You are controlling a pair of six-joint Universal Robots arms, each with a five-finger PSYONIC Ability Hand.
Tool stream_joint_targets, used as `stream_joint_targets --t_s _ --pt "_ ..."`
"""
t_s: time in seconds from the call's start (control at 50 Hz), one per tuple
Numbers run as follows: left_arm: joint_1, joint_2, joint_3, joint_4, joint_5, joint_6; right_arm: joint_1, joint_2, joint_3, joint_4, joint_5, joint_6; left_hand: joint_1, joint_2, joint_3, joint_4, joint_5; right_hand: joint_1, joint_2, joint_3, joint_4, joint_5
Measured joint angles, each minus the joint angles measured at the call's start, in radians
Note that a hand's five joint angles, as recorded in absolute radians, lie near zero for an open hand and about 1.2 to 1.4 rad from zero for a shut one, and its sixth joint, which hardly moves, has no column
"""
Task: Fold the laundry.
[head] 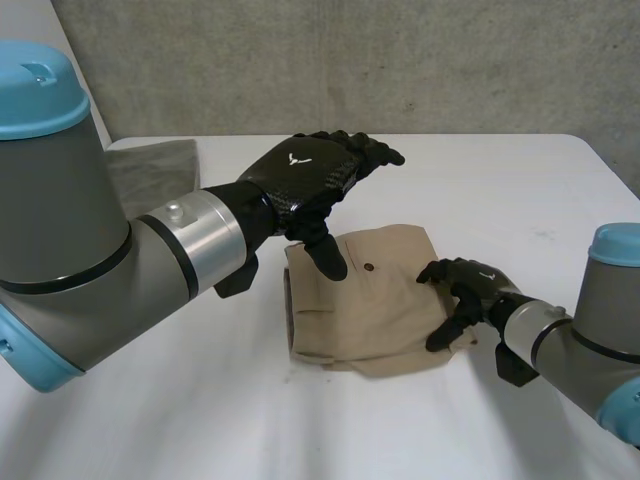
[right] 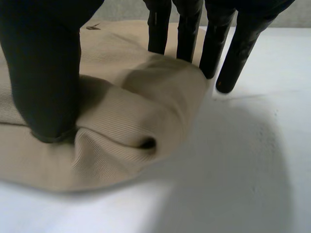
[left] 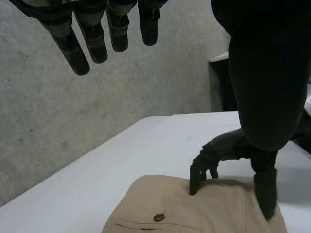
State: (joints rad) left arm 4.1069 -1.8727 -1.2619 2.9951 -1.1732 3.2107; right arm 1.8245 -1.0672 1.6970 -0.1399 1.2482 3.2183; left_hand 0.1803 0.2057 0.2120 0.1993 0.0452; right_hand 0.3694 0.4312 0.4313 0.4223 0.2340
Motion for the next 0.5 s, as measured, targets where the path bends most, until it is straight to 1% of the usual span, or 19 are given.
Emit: stream_joint_targets --t_s 0.02,0.04,0.08,0.12,0.14,0.2,0.22,0.28,0.36,0.38,0.4,0.42,0.44,0.46,0.48,0.5 --pt "0.0 -0.001 -0.001 0.0 0.0 0.0 0.009 0.016 -0.02 -0.01 0.003 0.0 0.0 0.0 0.0 0.0 0.0 0.088 0.138 0.134 0.133 0.116" --pt "0.0 -0.001 -0.001 0.0 0.0 0.0 0.009 0.016 -0.02 -0.01 0.003 0.0 0.0 0.0 0.0 0.0 0.0 0.088 0.138 0.134 0.133 0.116" --pt "0.0 -0.003 -0.002 0.001 0.0 0.0 0.02 0.037 -0.048 -0.017 0.006 0.0 0.0 0.0 0.0 0.0 0.0 0.222 0.303 0.29 0.309 0.264" --pt "0.0 -0.004 -0.002 0.001 0.0 0.0 0.026 0.05 -0.067 -0.019 0.008 0.0 0.0 0.0 0.0 0.0 0.0 0.309 0.427 0.393 0.447 0.382" --pt "0.0 -0.005 -0.003 0.001 0.0 0.0 0.03 0.058 -0.078 -0.02 0.008 -0.001 0.0 0.0 0.0 0.0 0.0 0.373 0.526 0.457 0.549 0.472" --pt "0.0 -0.006 -0.003 0.001 0.0 0.0 0.037 0.08 -0.105 -0.018 0.01 -0.001 0.0 0.0 0.0 0.0 0.0 0.442 0.598 0.531 0.638 0.548" --pt "0.0 -0.006 -0.003 0.001 0.0 0.0 0.039 0.092 -0.118 -0.015 0.011 -0.002 0.0 0.0 0.0 0.0 0.0 0.496 0.678 0.595 0.718 0.621" --pt "0.0 -0.006 -0.003 0.001 0.0 0.0 0.041 0.123 -0.149 -0.005 0.016 -0.005 0.0 0.0 0.0 0.0 0.0 0.53 0.712 0.633 0.759 0.667" --pt "0.002 -0.006 -0.004 0.0 0.0 -0.001 0.038 0.146 -0.174 0.02 0.022 -0.011 0.0 0.0 0.0 0.0 0.0 0.527 0.643 0.63 0.667 0.663" --pt "0.002 -0.006 -0.004 0.0 0.0 -0.001 0.037 0.146 -0.176 0.03 0.023 -0.013 0.0 0.0 0.0 0.0 0.0 0.38 0.447 0.472 0.482 0.503" --pt "0.002 -0.006 -0.004 0.0 0.0 -0.001 0.037 0.146 -0.176 0.03 0.023 -0.013 0.0 0.0 0.0 0.0 0.0 0.38 0.447 0.472 0.482 0.503" --pt "0.002 -0.006 -0.005 0.0 0.0 -0.001 0.034 0.137 -0.173 0.047 0.022 -0.015 0.0 0.0 0.0 0.0 0.0 0.262 0.336 0.332 0.349 0.369" --pt "0.002 -0.005 -0.005 0.0 0.0 -0.001 0.032 0.127 -0.169 0.059 0.02 -0.016 0.0 0.0 0.0 0.0 0.0 0.09 0.153 0.173 0.07 0.107" --pt "0.002 -0.005 -0.005 0.0 0.0 -0.001 0.031 0.12 -0.167 0.064 0.019 -0.016 0.0 0.0 0.0 0.0 0.0 0.059 0.115 0.139 0.022 0.067" --pt "0.002 -0.004 -0.005 0.0 0.0 -0.001 0.031 0.117 -0.166 0.066 0.019 -0.016 0.0 0.0 0.0 0.0 0.0 0.059 0.115 0.139 0.022 0.067" --pt "0.002 -0.004 -0.006 0.0 0.0 -0.001 0.029 0.097 -0.156 0.076 0.015 -0.016 0.0 0.0 0.0 0.0 0.0 0.018 0.051 0.053 -0.025 0.028"
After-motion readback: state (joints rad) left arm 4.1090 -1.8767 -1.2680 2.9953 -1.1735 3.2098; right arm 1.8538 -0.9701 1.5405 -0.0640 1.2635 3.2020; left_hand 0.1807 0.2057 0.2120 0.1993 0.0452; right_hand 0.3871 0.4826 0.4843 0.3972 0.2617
